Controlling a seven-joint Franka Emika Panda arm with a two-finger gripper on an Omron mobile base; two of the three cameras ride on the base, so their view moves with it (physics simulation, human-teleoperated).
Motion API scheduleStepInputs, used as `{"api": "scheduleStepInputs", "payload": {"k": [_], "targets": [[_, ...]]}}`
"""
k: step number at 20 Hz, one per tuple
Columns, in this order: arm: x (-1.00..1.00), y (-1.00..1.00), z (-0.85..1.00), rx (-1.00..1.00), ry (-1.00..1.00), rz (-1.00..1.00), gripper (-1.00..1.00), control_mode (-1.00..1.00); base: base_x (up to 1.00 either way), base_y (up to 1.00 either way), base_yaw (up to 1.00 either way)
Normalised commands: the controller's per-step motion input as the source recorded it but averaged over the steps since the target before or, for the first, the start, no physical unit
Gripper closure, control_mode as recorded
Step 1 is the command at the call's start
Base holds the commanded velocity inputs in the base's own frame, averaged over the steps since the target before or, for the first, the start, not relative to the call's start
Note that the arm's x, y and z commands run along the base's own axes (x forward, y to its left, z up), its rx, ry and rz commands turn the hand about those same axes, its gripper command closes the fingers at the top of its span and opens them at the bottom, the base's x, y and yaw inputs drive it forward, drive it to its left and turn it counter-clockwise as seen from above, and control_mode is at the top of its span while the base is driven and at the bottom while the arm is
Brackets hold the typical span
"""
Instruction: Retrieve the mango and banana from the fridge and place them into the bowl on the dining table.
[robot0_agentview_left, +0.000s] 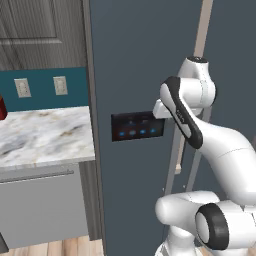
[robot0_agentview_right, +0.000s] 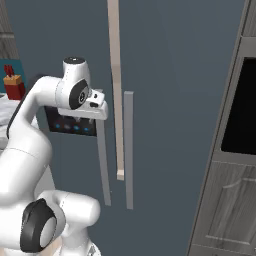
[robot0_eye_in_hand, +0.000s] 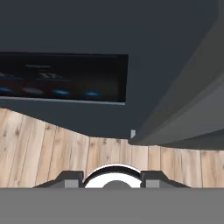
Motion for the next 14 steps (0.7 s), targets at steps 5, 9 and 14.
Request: {"api": "scheduleStepInputs", "payload": {"k": [5, 9, 14], "targets": [[-0.31, -0.14, 0.00, 0.01, -0.05, 0.00, -1.00, -1.00, 0.00, 0.00, 0.00], [-0.58, -0.58, -0.08, 0.07, -0.14, 0.00, -1.00, -1.00, 0.00, 0.00, 0.00], [-0.47, -0.39, -0.14, 0.04, -0.15, 0.00, -1.00, -1.00, 0.00, 0.00, 0.00]]}}
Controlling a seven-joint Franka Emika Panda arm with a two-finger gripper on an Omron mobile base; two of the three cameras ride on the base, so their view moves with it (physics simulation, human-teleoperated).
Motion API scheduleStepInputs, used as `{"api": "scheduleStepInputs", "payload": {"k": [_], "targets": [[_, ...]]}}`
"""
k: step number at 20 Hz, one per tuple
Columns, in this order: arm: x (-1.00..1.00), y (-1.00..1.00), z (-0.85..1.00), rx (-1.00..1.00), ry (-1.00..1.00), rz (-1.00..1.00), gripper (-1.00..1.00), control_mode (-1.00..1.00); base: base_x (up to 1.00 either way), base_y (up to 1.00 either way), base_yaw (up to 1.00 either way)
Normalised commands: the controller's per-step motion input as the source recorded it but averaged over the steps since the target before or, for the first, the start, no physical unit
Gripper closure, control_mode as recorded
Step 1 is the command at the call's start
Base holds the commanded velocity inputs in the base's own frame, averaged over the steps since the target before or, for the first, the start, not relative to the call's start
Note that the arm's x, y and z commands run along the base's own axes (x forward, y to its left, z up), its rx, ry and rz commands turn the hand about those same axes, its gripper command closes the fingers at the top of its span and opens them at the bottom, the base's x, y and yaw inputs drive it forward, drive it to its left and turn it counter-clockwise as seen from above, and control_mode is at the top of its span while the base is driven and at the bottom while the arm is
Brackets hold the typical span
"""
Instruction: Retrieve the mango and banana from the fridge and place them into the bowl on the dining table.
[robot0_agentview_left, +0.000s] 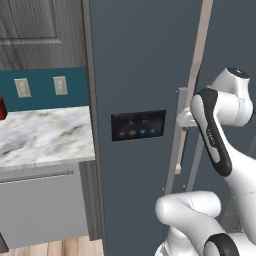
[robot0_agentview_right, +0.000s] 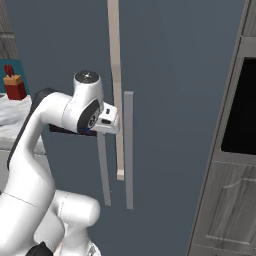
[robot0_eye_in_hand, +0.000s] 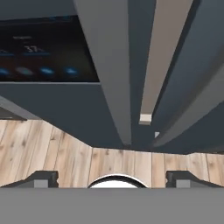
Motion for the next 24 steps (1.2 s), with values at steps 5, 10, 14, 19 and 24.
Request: {"api": "scheduleStepInputs", "payload": {"k": [5, 10, 14, 19, 24], "targets": [[-0.05, -0.01, -0.24, 0.00, -0.05, 0.00, -1.00, -1.00, 0.00, 0.00, 0.00], [0.00, 0.18, -0.22, -0.02, 0.00, 0.00, -1.00, -1.00, 0.00, 0.00, 0.00], [0.00, 0.14, -0.22, -0.01, 0.00, 0.00, -1.00, -1.00, 0.00, 0.00, 0.00], [0.00, 0.00, -0.01, 0.00, 0.00, 0.00, -1.00, 1.00, -0.02, 0.00, 0.00], [0.00, 0.00, 0.00, 0.00, 0.00, 0.00, -1.00, 1.00, -0.53, 0.00, 0.00]]}}
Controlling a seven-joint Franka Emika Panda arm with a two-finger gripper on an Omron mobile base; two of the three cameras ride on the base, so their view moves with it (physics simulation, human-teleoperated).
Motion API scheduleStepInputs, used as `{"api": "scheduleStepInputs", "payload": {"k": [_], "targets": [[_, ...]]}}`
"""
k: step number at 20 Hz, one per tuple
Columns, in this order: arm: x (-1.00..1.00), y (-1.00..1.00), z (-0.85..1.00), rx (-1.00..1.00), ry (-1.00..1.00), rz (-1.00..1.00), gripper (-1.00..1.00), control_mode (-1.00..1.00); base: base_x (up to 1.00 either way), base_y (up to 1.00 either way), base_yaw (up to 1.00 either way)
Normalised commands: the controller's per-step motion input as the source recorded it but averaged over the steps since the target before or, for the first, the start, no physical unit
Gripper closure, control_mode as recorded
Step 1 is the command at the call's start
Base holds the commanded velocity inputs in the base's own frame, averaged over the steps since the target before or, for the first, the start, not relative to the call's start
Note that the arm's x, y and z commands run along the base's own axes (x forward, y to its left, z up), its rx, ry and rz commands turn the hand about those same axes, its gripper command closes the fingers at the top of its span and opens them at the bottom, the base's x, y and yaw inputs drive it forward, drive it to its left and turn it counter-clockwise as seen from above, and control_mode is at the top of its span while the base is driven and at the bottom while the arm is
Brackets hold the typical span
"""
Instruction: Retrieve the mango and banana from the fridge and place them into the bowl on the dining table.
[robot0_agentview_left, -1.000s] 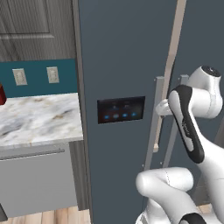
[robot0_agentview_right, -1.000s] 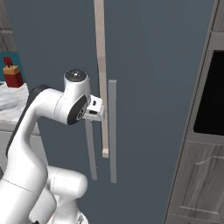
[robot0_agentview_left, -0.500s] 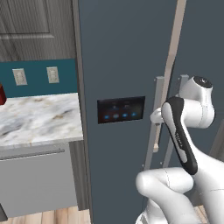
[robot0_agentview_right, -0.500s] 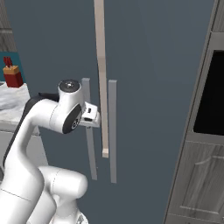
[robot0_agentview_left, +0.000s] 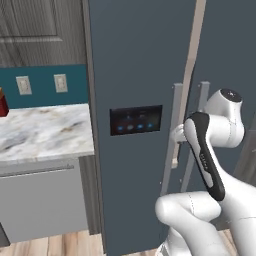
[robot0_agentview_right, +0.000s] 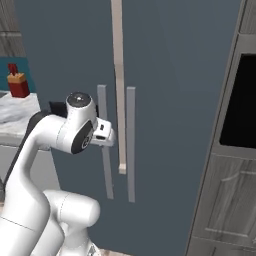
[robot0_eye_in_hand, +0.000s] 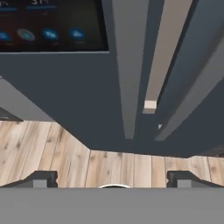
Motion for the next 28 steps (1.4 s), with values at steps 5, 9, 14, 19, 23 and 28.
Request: {"api": "scheduleStepInputs", "payload": {"k": [5, 9, 14, 19, 23, 28], "targets": [[0.00, 0.00, 0.00, 0.00, 0.00, 0.00, -1.00, 1.00, -0.70, -0.02, -0.02], [0.00, 0.00, 0.00, 0.00, 0.00, 0.00, -1.00, 1.00, -0.39, -0.28, -0.04], [0.00, 0.00, 0.00, 0.00, 0.00, 0.00, -1.00, 1.00, -0.32, -0.25, -0.05], [0.00, 0.00, 0.00, 0.00, 0.00, 0.00, -1.00, 1.00, -0.44, -0.13, -0.04], [0.00, 0.00, 0.00, 0.00, 0.00, 0.00, -1.00, 1.00, -0.60, 0.00, -0.03], [0.00, 0.00, 0.00, 0.00, 0.00, 0.00, -1.00, 1.00, -0.47, 0.00, 0.00]]}}
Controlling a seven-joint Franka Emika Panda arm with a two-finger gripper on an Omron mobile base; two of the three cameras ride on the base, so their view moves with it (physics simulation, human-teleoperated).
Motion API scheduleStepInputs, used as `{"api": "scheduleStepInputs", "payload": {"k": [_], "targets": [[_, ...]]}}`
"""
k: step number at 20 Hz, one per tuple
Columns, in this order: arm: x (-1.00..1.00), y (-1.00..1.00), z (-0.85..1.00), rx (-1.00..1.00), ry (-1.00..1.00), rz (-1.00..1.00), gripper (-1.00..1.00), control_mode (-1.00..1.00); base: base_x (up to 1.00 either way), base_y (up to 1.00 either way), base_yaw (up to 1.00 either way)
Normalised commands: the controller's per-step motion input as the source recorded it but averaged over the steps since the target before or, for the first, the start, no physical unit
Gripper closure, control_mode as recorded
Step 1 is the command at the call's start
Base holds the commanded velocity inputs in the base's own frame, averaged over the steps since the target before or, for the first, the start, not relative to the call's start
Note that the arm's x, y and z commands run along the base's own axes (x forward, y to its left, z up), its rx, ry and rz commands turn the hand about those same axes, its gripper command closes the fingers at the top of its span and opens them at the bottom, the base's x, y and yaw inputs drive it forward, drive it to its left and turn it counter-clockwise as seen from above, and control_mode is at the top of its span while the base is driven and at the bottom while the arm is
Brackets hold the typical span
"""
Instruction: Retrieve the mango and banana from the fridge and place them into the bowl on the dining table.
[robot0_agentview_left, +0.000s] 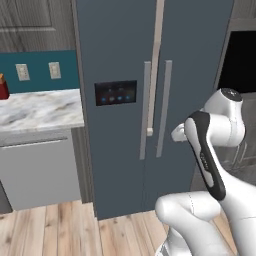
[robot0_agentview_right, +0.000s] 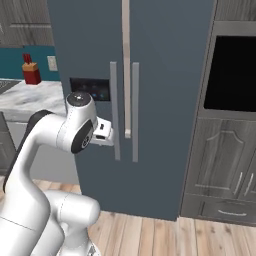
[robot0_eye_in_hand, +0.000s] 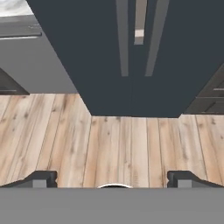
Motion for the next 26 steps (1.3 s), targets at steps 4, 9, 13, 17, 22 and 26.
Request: {"api": "scheduleStepInputs", "payload": {"k": [4, 9, 13, 17, 22, 26], "targets": [[0.03, -0.07, 0.00, 0.00, 0.00, 0.00, -1.00, -1.00, -0.04, -0.02, 0.00], [0.48, -0.32, 0.01, 0.01, 0.00, 0.00, -1.00, -1.00, 0.00, 0.00, 0.00], [0.65, -0.37, 0.02, 0.00, -0.03, 0.00, -1.00, -1.00, 0.00, 0.00, 0.00], [0.54, -0.11, 0.00, 0.00, -0.12, 0.00, -1.00, -1.00, 0.00, 0.00, 0.00], [0.51, -0.01, 0.05, 0.00, -0.10, 0.00, -1.00, -1.00, 0.00, 0.00, 0.00], [0.50, 0.00, 0.17, 0.00, -0.08, 0.00, -1.00, -1.00, 0.00, 0.00, 0.00]]}}
